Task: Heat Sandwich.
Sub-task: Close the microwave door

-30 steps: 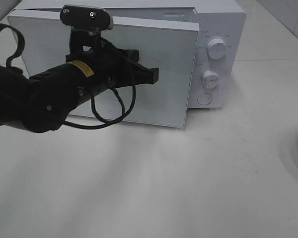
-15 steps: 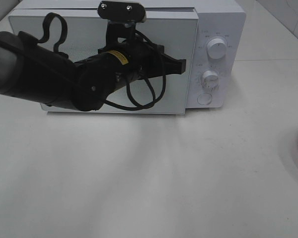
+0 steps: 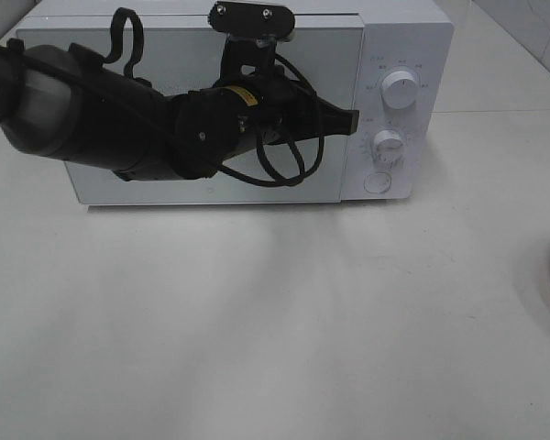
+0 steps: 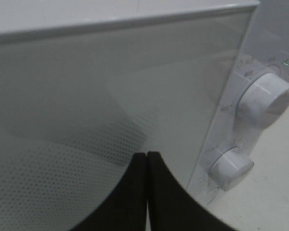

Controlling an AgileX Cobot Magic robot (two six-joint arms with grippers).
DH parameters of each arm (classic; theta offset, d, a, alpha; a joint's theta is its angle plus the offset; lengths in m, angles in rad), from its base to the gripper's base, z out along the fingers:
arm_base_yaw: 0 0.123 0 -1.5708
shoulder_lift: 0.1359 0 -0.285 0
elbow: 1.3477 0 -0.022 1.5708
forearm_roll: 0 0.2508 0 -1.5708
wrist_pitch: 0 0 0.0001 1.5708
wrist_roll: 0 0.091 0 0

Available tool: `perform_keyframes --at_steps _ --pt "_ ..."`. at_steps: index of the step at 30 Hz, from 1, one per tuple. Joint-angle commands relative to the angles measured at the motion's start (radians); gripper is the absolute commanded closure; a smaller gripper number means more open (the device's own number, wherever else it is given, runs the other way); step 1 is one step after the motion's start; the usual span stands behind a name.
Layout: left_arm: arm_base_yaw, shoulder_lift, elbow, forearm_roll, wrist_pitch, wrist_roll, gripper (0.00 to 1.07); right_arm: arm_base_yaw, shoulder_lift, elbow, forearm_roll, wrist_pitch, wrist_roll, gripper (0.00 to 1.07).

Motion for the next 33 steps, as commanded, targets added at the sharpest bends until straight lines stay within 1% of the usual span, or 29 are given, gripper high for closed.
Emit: perform_keyframes --at_steps 1,2,4,11,20,25,29,32,33 --pt "0.042 0.006 -0.032 -0.061 -0.067 -0.002 1.07 -0.008 -0.026 0.000 -0.001 -0.006 -0.005 0.31" --pt "0.042 0.016 -0.054 -0.061 -0.067 0.002 1.07 -0.008 -0.026 0.000 -0.001 -0.006 -0.005 0.31" --pt "0.042 0.022 -0.067 -0.061 -0.067 0.011 1.07 -0.008 -0.026 0.000 -0.001 -0.006 -0.005 0.31" --pt "0.042 0.022 -0.067 -0.060 -0.064 0.027 1.07 -0.008 -0.026 0.000 -0.001 -0.006 -0.005 0.31" --pt "0.039 0.022 -0.067 -0.060 -0.062 0.027 1.07 -0.008 -0.026 0.000 -0.001 -0.006 -0.005 0.31" --pt "0.036 0.010 -0.063 -0.060 -0.016 0.027 1.07 -0.008 -0.026 0.000 -0.001 -0.006 -0.005 0.31" --pt "0.025 -0.011 -0.031 -0.060 -0.019 0.027 1.07 -0.008 -0.026 0.000 -0.001 -0.006 -0.005 0.31" --pt "0.009 -0.048 0.026 -0.060 -0.030 0.027 1.07 -0.008 -0.026 0.000 -0.001 -0.006 -0.005 0.31" --pt "0.009 -0.048 0.026 -0.060 -0.030 0.027 1.07 -0.008 -0.026 0.000 -0.001 -0.006 -0.005 0.31"
